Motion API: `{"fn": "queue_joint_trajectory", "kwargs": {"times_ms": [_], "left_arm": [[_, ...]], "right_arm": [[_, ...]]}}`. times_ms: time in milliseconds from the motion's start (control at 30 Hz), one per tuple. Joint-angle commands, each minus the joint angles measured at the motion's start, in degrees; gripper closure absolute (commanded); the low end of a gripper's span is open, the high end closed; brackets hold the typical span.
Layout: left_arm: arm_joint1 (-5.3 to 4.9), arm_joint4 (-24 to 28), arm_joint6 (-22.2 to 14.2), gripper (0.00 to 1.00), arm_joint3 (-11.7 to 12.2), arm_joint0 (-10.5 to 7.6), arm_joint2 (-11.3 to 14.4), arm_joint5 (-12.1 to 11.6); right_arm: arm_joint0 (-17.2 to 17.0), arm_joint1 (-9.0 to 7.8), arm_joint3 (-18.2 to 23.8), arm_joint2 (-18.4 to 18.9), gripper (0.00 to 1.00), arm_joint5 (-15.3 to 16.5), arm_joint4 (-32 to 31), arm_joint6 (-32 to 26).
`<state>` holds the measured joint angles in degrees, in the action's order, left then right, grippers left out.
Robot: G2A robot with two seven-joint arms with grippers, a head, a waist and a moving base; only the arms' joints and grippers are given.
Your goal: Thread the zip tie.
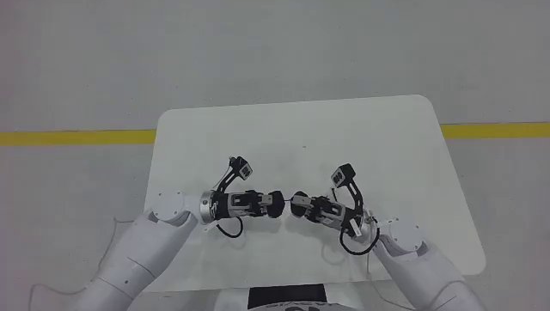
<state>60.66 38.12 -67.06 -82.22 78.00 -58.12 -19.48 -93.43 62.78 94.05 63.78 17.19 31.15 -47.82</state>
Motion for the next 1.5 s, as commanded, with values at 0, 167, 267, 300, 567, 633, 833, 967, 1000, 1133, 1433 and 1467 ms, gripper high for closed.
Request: {"fn": "queue_joint_trajectory", "kwargs": {"times_ms": [0, 167, 267, 300, 567, 633, 833, 967, 1000, 1133, 1433, 1467], "left_arm": [[0.0, 0.0, 0.0, 0.82, 0.0, 0.0, 0.1, 0.0], [-0.01, 0.1, 0.1, 0.82, 0.1, -0.1, 0.3, 0.0], [0.0, 0.0, 0.2, 0.82, 0.1, -0.17, 0.4, 0.0], [0.0, 0.0, 0.2, 0.83, 0.1, -0.19, 0.5, 0.0], [0.0, 0.1, 0.6, 0.85, 0.2, -0.35, 0.6, 0.0], [-0.02, 0.0, 0.7, 0.87, 0.2, -0.35, 0.6, 0.0], [-0.07, 0.1, 0.8, 0.91, 0.2, -0.35, 0.7, 0.0], [-0.09, 0.2, 0.7, 0.91, 0.3, -0.47, 0.9, 0.0], [-0.1, 0.2, 0.7, 0.91, 0.4, -0.5, 0.9, 0.0], [-0.11, 0.3, 0.6, 0.91, 0.5, -0.64, 1.1, 0.0], [-0.12, 0.6, 0.4, 0.91, 0.7, -0.96, 1.5, 0.0], [-0.12, 0.6, 0.4, 0.91, 0.7, -0.98, 1.5, 0.0]], "right_arm": [[-0.2, -0.01, 0.1, 0.1, 1.0, 0.4, 0.1, 0.2], [-0.5, -0.05, 0.3, 0.3, 1.0, 0.7, 0.2, 0.1], [-0.6, -0.06, 0.4, 0.3, 1.0, 0.8, 0.3, 0.1], [-0.6, -0.06, 0.4, 0.3, 1.0, 0.9, 0.3, 0.1], [-0.3, -0.17, 0.3, 0.1, 1.0, -0.4, -0.9, -0.9], [-0.2, -0.2, 0.3, 0.0, 1.0, -0.8, -1.2, -1.0], [-0.1, -0.21, 0.3, -0.2, 1.0, -0.9, -1.4, -0.8], [0.0, -0.19, 0.3, -0.3, 1.0, -0.7, -1.4, -0.7], [0.0, -0.19, 0.3, -0.3, 1.0, -0.7, -1.4, -0.7], [0.0, -0.19, 0.3, -0.4, 1.0, -0.7, -1.3, -0.8], [0.4, -0.18, 0.4, -0.7, 1.0, -1.0, -1.3, -1.1], [0.4, -0.18, 0.4, -0.7, 1.0, -1.0, -1.3, -1.1]]}}
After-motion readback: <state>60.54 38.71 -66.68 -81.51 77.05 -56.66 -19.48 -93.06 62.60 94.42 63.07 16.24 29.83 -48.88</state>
